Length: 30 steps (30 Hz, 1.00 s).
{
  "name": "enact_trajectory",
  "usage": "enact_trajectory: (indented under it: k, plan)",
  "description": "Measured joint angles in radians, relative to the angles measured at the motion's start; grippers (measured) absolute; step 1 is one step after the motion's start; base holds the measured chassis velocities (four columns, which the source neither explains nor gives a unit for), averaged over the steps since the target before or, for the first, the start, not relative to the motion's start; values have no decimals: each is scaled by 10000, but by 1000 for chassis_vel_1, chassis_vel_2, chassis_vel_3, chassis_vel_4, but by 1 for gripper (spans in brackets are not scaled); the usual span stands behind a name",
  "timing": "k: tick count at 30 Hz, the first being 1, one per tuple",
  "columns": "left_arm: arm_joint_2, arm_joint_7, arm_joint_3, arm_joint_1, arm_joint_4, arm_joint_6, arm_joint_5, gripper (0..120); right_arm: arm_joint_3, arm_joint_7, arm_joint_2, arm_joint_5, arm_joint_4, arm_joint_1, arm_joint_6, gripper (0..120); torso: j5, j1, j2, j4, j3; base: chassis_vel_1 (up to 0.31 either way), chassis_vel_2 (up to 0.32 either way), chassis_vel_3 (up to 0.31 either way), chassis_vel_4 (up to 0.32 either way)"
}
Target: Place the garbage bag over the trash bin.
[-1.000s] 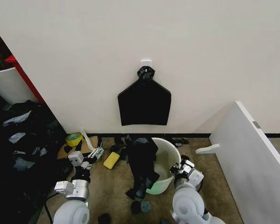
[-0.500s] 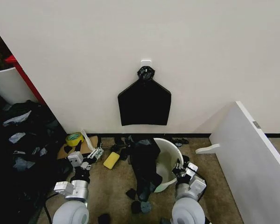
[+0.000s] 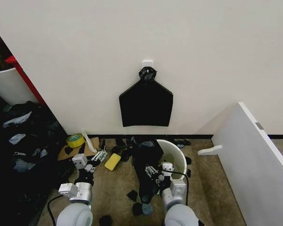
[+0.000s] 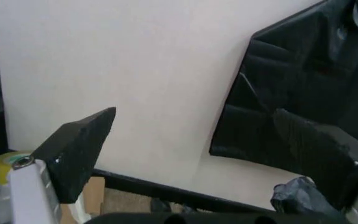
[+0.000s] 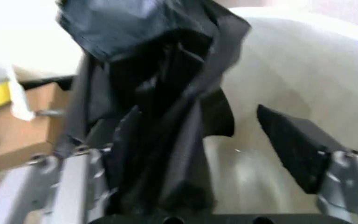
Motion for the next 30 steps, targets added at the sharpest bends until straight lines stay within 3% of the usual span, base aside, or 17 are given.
enact_trajectory:
  k: [2, 9, 10, 19, 23, 26, 30]
  plan:
    - [7, -19, 5, 5, -16, 18, 2, 100, 12, 52, -3, 7, -22, 4, -38, 65, 0, 0, 0, 0, 0, 0, 0, 0, 0]
    - [155, -203, 803, 113, -265, 600, -24, 100, 214, -197, -100, 66, -21, -16, 56, 34, 0, 0, 0, 0, 0, 0, 0, 0, 0]
    - [155, -203, 803, 113, -265, 600, -24, 100, 214, -197, -100, 66, -21, -16, 56, 34, 0, 0, 0, 0, 0, 0, 0, 0, 0]
    - [1201, -1104, 1399, -229, -1300, 3173, -1732, 100, 365, -540, -170, -22, -64, -35, 187, 1, 2, 0, 0, -1, -1, 0, 0, 0, 0]
    - [1780, -1621, 1663, -829, -1561, 4464, -2805, 100, 499, -504, -116, -277, -176, -48, 219, 0, 0, 0, 0, -2, 0, 0, 0, 0, 0]
    - [1923, -1854, 1801, -1080, -1574, 4948, -3293, 100, 562, -476, -112, -333, -189, -69, 220, 0, 1, 0, 0, -2, 0, 0, 0, 0, 0]
    - [1891, -2732, 2468, -1650, -1507, 6248, -4022, 100, 587, -462, -76, -554, -238, -86, 225, 0, 2, 0, 0, 0, 0, 0, 0, 0, 0]
